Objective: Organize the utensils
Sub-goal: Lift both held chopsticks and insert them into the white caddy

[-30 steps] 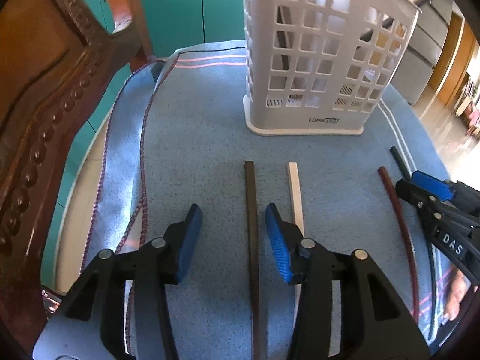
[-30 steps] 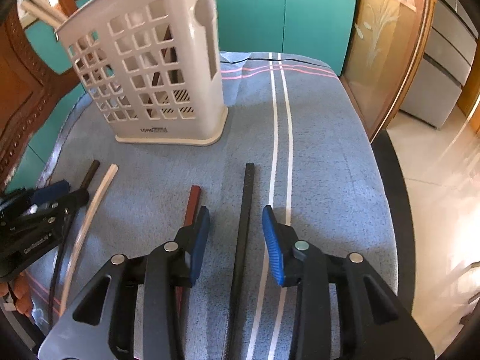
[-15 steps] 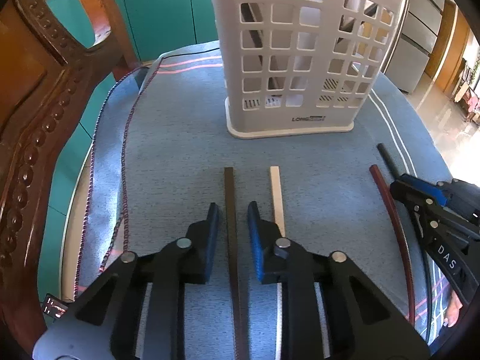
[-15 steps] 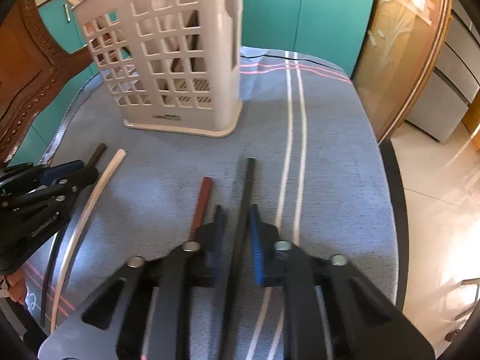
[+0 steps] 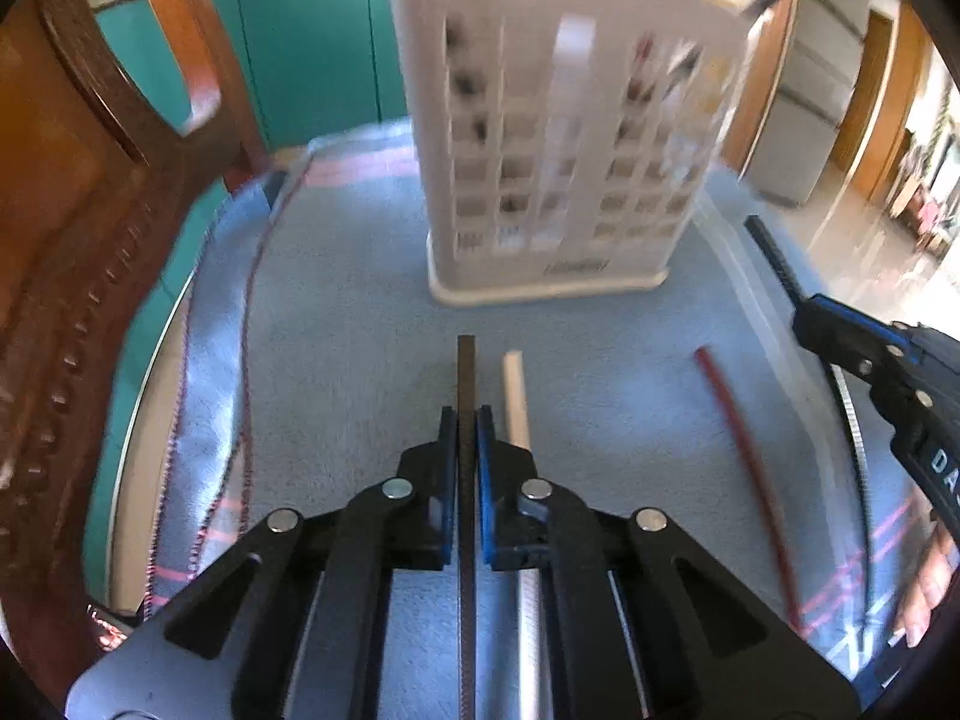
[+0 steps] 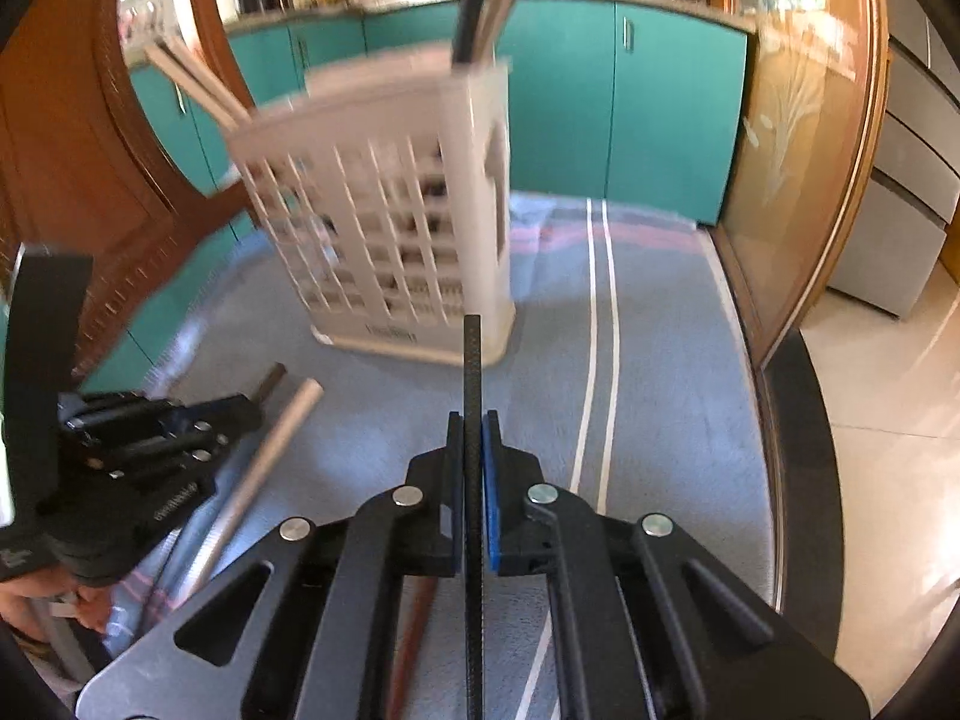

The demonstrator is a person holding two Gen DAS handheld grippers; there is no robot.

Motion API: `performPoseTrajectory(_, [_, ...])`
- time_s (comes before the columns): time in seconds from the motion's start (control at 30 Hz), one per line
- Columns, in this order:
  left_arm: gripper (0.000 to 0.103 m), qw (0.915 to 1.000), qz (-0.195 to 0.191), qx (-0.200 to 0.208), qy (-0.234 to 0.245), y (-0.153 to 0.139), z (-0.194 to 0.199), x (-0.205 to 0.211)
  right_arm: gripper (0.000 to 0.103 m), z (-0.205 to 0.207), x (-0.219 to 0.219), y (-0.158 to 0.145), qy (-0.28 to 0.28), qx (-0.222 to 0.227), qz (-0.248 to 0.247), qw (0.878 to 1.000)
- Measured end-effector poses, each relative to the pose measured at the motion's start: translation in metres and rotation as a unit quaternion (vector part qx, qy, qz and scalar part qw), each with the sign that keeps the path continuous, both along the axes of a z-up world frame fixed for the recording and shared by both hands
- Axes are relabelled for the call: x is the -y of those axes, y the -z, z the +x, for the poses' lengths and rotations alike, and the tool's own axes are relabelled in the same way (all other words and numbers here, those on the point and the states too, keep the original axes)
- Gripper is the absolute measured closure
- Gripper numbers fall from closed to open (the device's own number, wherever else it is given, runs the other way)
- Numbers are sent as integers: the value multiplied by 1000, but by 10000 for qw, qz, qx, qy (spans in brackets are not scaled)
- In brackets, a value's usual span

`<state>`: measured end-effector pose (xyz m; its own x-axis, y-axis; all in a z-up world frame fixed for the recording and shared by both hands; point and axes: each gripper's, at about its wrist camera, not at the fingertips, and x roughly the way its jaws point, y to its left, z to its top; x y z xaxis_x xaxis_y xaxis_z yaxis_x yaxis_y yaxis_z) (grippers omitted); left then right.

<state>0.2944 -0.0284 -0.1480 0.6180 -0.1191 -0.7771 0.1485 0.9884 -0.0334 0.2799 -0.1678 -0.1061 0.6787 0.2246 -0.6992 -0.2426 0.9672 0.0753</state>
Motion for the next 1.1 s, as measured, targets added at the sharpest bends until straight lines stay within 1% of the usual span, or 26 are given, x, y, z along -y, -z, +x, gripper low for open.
performPoseTrajectory(0.13, [96, 9986, -270, 445, 100, -39, -25, -4, 97, -18, 12, -39, -91, 322, 476, 9983])
performPoseTrajectory(0.2, [96, 9964, -406, 727, 126, -65, -39, -8, 96, -27, 18, -59, -112, 467, 714, 9963])
performPoseTrajectory(0.3, [96, 9909, -658, 1168, 136, -107, -58, -17, 96, -38, 28, -89, -120, 658, 981, 9929])
performPoseTrajectory(0.37, [96, 9863, -803, 1439, 107, -135, -65, -25, 96, -45, 32, -115, -96, 869, 1090, 9902])
performPoseTrajectory(0.43, [96, 9792, -964, 1781, 128, -170, -67, -32, 96, -46, 36, -139, -144, 1080, 1255, 9861])
performPoseTrajectory(0.5, [96, 9737, -1031, 2031, 91, -197, -63, -36, 96, -43, 37, -170, -121, 1403, 1386, 9803])
performPoseTrajectory(0.53, [96, 9700, -1078, 2180, 44, -211, -60, -39, 96, -39, 36, -181, -74, 1522, 1427, 9780])
performPoseTrajectory(0.6, [96, 9589, -1158, 2588, -133, -241, -52, -45, 96, -33, 36, -212, 24, 1964, 1636, 9668])
performPoseTrajectory(0.63, [96, 9511, -1229, 2823, -240, -255, -46, -47, 96, -29, 36, -222, 73, 2147, 1698, 9618])
performPoseTrajectory(0.7, [96, 9416, -1256, 3095, -427, -269, -37, -46, 96, -18, 31, -242, 284, 2578, 1773, 9494])
performPoseTrajectory(0.77, [96, 9369, -1173, 3231, -632, -273, -25, -43, 96, -3, 25, -248, 469, 2856, 1650, 9429])
performPoseTrajectory(0.8, [96, 9374, -1118, 3225, -687, -270, -17, -41, 96, 3, 19, -248, 561, 2944, 1511, 9420])
performPoseTrajectory(0.83, [96, 9403, -1053, 3162, -696, -263, -8, -39, 96, 14, 11, -241, 602, 2927, 1372, 9444])
performPoseTrajectory(0.9, [96, 9487, -947, 2926, -739, -242, 5, -33, 96, 33, 1, -222, 604, 2734, 1177, 9528])
performPoseTrajectory(0.97, [96, 9540, -912, 2760, -731, -226, 12, -30, 96, 45, -6, -201, 611, 2558, 996, 9596])
performPoseTrajectory(1.03, [96, 9585, -864, 2618, -727, -211, 16, -29, 96, 54, -7, -180, 594, 2401, 944, 9643])
performPoseTrajectory(1.1, [96, 9612, -800, 2541, -716, -202, 19, -29, 96, 57, -6, -168, 569, 2312, 907, 9670])
